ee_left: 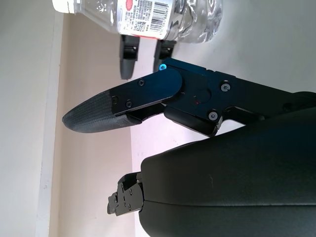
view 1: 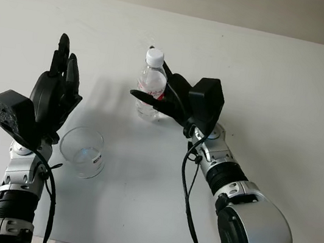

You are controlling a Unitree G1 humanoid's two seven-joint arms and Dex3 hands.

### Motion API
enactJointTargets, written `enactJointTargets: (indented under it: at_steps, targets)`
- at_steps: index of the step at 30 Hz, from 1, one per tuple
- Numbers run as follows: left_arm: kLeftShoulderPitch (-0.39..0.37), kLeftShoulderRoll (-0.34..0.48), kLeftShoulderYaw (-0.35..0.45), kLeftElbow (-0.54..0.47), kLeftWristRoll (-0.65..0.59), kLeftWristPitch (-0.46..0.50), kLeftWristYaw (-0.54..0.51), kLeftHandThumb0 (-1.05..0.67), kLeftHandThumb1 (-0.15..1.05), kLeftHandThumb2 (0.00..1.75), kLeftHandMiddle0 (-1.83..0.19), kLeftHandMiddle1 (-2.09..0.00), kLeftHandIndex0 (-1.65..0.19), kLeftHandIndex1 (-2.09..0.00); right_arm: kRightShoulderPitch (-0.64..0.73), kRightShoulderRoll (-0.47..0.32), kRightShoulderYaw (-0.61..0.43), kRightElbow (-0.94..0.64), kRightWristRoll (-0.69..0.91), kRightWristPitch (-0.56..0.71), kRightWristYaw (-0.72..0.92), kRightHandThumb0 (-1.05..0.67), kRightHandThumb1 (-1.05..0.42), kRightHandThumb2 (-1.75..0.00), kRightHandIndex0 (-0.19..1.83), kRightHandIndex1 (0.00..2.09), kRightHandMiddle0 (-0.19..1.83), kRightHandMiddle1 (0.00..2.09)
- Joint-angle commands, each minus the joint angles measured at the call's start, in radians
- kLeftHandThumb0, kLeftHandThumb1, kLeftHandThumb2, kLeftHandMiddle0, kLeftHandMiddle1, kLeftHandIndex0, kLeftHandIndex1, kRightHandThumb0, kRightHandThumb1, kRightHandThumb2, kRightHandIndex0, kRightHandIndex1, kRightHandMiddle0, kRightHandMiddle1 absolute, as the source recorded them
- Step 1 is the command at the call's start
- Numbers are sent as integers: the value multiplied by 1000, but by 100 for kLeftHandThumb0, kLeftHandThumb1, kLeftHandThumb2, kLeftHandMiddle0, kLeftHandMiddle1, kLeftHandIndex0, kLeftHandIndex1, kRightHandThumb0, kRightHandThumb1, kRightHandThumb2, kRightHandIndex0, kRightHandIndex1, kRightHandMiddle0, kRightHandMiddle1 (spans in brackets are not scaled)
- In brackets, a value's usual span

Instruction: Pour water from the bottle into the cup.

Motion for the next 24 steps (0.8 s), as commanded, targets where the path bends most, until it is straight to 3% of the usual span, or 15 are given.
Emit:
enactJointTargets:
  at_steps: [1,3,6,7,8,9,10,11,14,20,24]
  targets:
    - [-12,8,3,0,2,-5,1,-76,105,70,19,0,19,0,-5,19,-23,14,15,3,-14,-90,-92,-5,-19,0,-19,0]
    - [-10,9,4,-4,0,-3,0,-75,105,70,19,0,19,0,-7,34,-43,26,30,0,-31,-87,-91,-5,-19,0,-19,0]
    - [-7,9,6,-7,-5,0,-2,-75,105,70,19,0,19,0,-21,45,-55,41,32,19,-59,-79,-89,-5,1,11,4,13]
    - [-6,8,7,-7,-5,-3,-2,-75,105,69,19,0,19,0,-26,47,-56,45,30,27,-68,-75,-88,-5,7,33,9,34]
    - [-5,7,7,-8,-5,-5,-2,-75,105,69,19,0,19,0,-30,48,-54,48,23,28,-78,-67,-87,-5,2,99,5,101]
    - [-3,6,7,-9,-3,-9,1,-75,105,69,19,0,19,0,-31,48,-49,51,15,15,-80,-63,-86,-5,2,133,3,140]
    - [-1,6,6,-11,0,-11,3,-74,105,70,19,0,19,0,-32,49,-46,53,10,5,-80,-54,-86,-5,13,169,13,178]
    - [-1,6,6,-11,1,-13,3,-74,105,70,19,0,19,0,-32,47,-39,54,-1,-9,-82,-51,-86,-5,17,183,17,192]
    - [-2,5,5,-8,0,-16,0,-73,105,71,19,0,19,0,-40,41,-19,55,-31,-16,-78,-48,-89,-6,32,206,31,208]
    - [-8,3,4,-4,0,-10,4,-74,105,69,19,0,19,0,-50,28,5,53,-61,-23,-41,-38,-98,-6,94,209,78,209]
    - [-10,3,2,-2,4,-8,9,-74,105,70,19,0,19,0,-51,21,7,51,-68,-30,-22,-38,-101,-6,101,209,89,209]
